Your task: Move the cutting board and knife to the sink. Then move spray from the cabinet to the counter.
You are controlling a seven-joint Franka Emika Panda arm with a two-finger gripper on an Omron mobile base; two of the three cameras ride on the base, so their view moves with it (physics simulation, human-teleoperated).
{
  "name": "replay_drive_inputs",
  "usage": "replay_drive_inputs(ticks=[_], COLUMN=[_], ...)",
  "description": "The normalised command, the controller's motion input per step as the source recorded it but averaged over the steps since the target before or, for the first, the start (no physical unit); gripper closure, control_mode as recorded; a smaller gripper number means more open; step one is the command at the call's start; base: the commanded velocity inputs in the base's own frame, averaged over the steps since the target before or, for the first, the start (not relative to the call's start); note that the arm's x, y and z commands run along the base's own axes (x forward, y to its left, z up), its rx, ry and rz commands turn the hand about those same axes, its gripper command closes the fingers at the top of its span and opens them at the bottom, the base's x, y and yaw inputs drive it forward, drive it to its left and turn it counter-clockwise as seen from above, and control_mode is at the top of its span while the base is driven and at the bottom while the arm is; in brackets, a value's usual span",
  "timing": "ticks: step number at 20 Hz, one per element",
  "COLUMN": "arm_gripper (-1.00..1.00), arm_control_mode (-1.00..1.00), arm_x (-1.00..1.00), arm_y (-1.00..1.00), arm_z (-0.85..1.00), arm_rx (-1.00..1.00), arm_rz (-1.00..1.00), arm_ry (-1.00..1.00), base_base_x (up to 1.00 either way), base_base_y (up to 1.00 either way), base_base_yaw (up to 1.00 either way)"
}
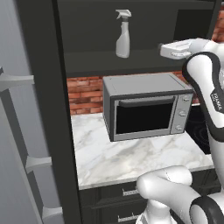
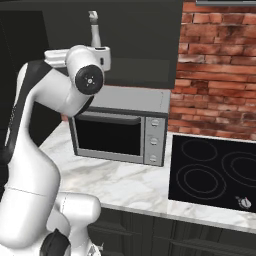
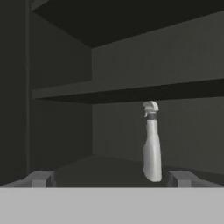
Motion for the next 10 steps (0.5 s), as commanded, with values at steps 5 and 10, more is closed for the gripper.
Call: replay_drive_inputs(ticks=[5,10], arm_gripper=[-1.0,-1.0], arm_control_mode=[-1.0,-1.0], arm_x=[0.36,0.54], arm_y=[0.0,0.03], arm_z=[-0.01,0.0], arm_rx=[0.0,0.0], arm_rz=[0.0,0.0], arm_ry=[0.0,0.0], base_base_x=[0.0,0.0], base_base_y=[0.0,0.0], base_base_yaw=[0.0,0.0])
